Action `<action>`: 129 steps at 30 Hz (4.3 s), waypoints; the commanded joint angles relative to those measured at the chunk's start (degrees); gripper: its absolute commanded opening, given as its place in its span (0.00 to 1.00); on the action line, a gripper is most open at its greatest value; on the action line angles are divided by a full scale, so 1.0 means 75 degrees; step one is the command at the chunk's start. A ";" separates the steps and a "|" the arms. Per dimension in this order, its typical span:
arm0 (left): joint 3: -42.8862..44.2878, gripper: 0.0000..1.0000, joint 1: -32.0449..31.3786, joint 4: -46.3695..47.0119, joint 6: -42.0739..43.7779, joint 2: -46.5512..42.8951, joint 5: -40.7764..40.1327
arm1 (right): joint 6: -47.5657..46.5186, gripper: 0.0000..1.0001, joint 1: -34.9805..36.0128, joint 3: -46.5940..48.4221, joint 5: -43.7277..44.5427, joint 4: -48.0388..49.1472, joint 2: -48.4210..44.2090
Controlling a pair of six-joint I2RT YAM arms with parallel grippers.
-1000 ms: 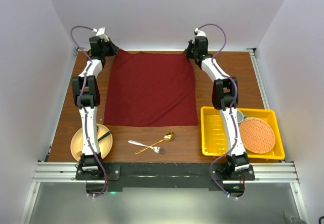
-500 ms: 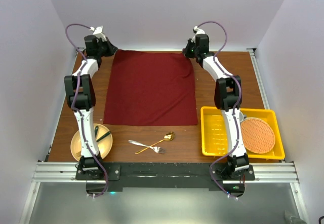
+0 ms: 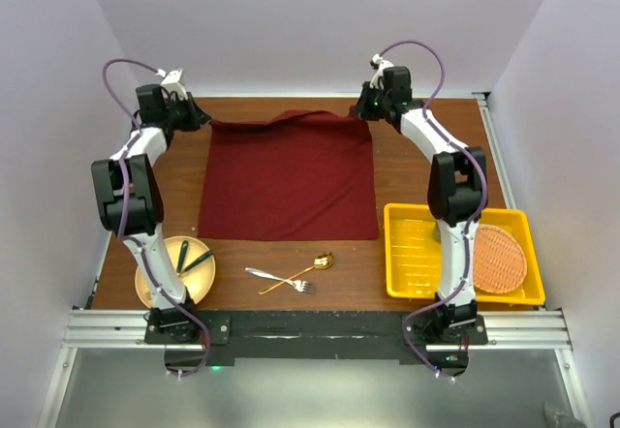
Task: Fold the napkin into a case and place the utensils inside
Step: Fold and flatten the napkin at the center of the board, then pick up the rectangle-folded napkin from the center of the board, then fold the rectangle-folded napkin at the center of the board.
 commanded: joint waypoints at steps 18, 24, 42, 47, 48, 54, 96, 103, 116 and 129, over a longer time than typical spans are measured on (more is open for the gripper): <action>-0.4184 0.00 0.0674 -0.2803 0.3385 -0.4235 0.0435 | -0.2887 0.00 0.0013 -0.3435 -0.1839 -0.2356 -0.3000; -0.4994 0.00 0.0686 -0.2943 0.4064 -0.4715 0.0083 | -0.3812 0.14 0.0002 -0.4081 -0.2564 -0.3151 -0.3141; -0.3250 0.41 0.0733 -0.5697 0.7241 -0.3604 0.1278 | -0.5304 0.69 0.0002 -0.2102 -0.1875 -0.5262 -0.2240; -0.2747 0.49 0.0335 -0.6142 0.7815 -0.3134 0.0939 | -0.5199 0.71 0.0025 -0.1295 -0.1547 -0.5192 -0.1607; -0.2711 0.50 0.0183 -0.6189 0.7862 -0.3018 0.0834 | -0.5187 0.71 0.0037 -0.1118 -0.1489 -0.5250 -0.1305; -0.2476 0.50 -0.0158 -0.6377 0.8144 -0.2654 0.0458 | -0.5513 0.62 0.0072 -0.0063 -0.1569 -0.6046 -0.0436; -0.3308 0.29 -0.1178 -0.6870 1.0382 -0.2911 -0.0866 | -0.7788 0.40 0.0400 -0.0473 -0.1547 -0.7664 -0.1126; -0.3285 0.11 -0.1178 -0.6718 1.0383 -0.3016 -0.0983 | -0.8046 0.08 0.0447 -0.0671 -0.1535 -0.7829 -0.1220; -0.2664 0.00 -0.1178 -0.7256 1.0265 -0.3649 -0.0773 | -0.8174 0.00 0.0447 -0.0717 -0.1886 -0.8109 -0.1781; -0.3179 0.00 -0.1131 -0.7878 1.0851 -0.4434 -0.1335 | -0.8526 0.00 0.0482 -0.2287 -0.1816 -0.7771 -0.2684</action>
